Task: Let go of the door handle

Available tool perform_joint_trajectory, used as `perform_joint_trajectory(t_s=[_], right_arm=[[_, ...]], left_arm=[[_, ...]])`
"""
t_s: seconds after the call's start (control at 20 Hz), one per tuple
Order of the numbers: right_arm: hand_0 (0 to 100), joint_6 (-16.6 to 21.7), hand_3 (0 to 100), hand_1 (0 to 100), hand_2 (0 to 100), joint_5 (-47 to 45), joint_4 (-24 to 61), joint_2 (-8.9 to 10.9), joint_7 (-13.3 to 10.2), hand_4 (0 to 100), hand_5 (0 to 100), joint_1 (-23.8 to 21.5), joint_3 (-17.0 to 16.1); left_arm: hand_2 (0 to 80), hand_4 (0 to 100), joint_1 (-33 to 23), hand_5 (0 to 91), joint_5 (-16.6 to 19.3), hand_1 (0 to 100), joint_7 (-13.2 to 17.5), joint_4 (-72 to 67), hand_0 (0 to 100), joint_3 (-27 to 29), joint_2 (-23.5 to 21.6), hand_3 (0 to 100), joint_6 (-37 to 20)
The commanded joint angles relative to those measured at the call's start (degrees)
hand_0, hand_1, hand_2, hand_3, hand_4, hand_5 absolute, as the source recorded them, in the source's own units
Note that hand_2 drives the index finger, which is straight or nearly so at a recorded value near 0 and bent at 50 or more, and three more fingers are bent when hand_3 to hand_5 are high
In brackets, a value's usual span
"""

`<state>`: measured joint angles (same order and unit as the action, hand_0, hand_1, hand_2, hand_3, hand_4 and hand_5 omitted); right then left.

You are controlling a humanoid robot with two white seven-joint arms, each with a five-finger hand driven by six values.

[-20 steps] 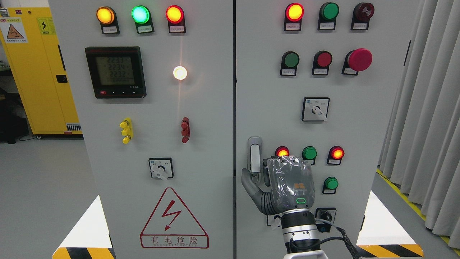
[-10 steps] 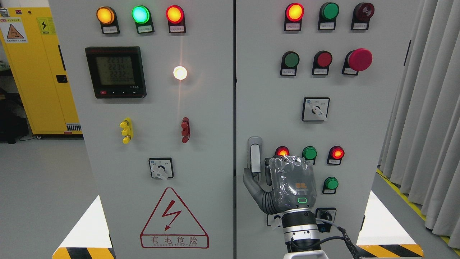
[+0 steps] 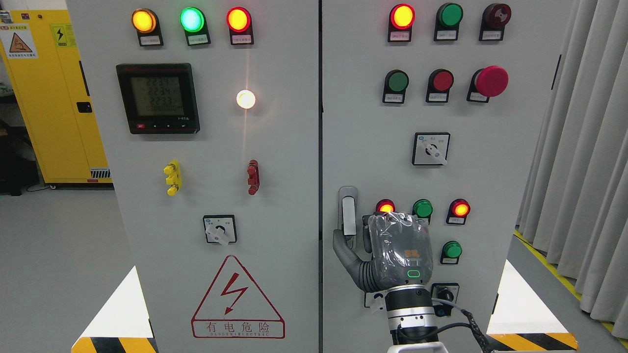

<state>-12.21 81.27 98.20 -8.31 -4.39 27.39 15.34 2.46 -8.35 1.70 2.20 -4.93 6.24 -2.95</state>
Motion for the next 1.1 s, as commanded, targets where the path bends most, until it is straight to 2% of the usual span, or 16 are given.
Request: perform_joint_trajectory(t_s=[0.0,0.75,1.05], right_arm=[[56,-0.01,100,35,100,-0.06,0.24,-0.04,-0.09,100,100,-0.14,-0.05],[65,-0.8,100,35,100,-0.06,0.59,0.05,-0.09,100,100,-0.14,-0.05],[60,-0.8,100,38,100,-0.06,0.68,0.05,-0.09,100,100,-0.23,-0.05]], left_arm=[[0.0,0,0.0,0.0,0.0,56,-0.03,0.0,12,0.01,0.0,0,0.05],[0.0,0,0.0,0.0,0.0,56,-0.03,0.0,12,0.01,0.0,0,0.05],[0.0,0,0.0,0.0,0.0,56,-0.03,0.0,12,0.01,0.0,0,0.05]])
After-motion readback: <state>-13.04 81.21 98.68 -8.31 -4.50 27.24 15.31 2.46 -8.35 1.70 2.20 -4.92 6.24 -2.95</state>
